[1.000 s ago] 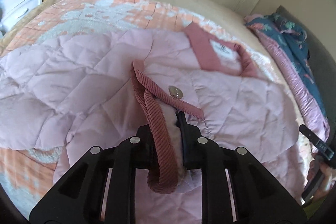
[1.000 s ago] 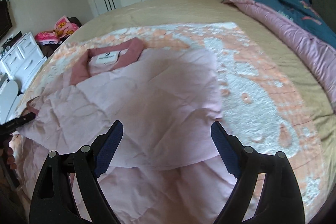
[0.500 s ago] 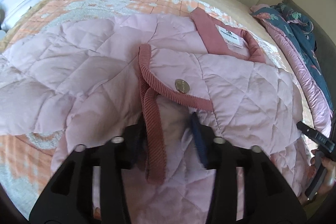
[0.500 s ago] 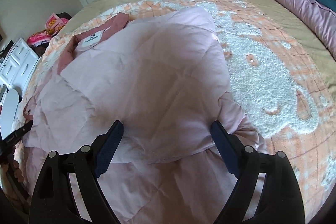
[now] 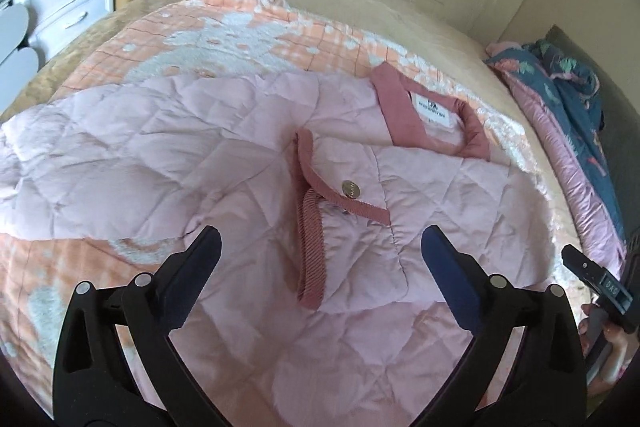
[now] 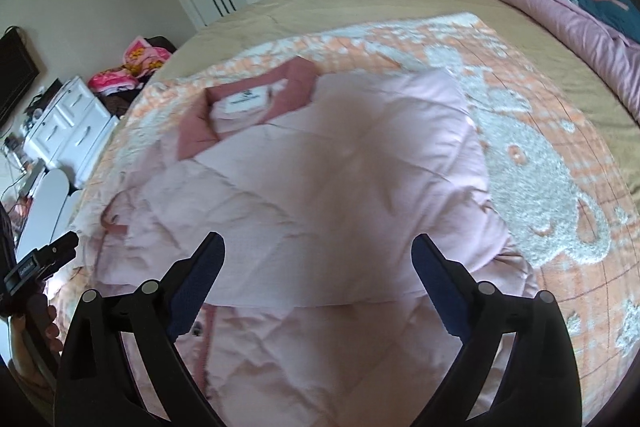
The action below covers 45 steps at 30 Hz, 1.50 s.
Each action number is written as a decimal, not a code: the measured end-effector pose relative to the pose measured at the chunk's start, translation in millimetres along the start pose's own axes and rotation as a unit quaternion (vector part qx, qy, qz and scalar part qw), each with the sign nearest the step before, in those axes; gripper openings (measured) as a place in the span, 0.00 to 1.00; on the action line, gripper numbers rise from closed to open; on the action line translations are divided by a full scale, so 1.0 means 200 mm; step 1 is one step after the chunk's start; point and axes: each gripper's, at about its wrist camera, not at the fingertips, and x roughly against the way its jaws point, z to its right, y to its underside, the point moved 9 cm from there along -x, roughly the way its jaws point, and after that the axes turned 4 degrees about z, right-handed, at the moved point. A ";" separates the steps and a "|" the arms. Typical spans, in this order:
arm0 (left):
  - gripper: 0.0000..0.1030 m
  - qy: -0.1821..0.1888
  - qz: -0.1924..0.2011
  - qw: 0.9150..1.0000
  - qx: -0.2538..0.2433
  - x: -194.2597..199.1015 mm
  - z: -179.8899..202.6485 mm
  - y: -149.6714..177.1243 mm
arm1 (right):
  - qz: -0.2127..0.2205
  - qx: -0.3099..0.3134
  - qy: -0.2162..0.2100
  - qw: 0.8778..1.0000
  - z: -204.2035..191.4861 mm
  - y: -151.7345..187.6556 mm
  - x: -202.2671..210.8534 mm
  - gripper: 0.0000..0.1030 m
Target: Fold large clothes
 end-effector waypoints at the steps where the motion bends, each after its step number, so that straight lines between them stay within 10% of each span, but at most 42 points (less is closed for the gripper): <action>1: 0.91 -0.003 0.002 1.000 0.001 0.02 -0.01 0.00 | 0.003 0.002 -0.002 1.000 -0.02 -0.01 0.01 0.91; 21: 0.91 -0.091 0.031 0.993 0.071 0.27 -0.45 0.00 | 0.034 0.098 -0.066 0.992 -0.70 0.08 0.11 0.96; 45: 0.91 -0.199 0.086 0.943 0.251 0.52 -1.21 -0.02 | -0.008 0.188 -0.139 0.972 -1.60 0.25 -0.09 0.96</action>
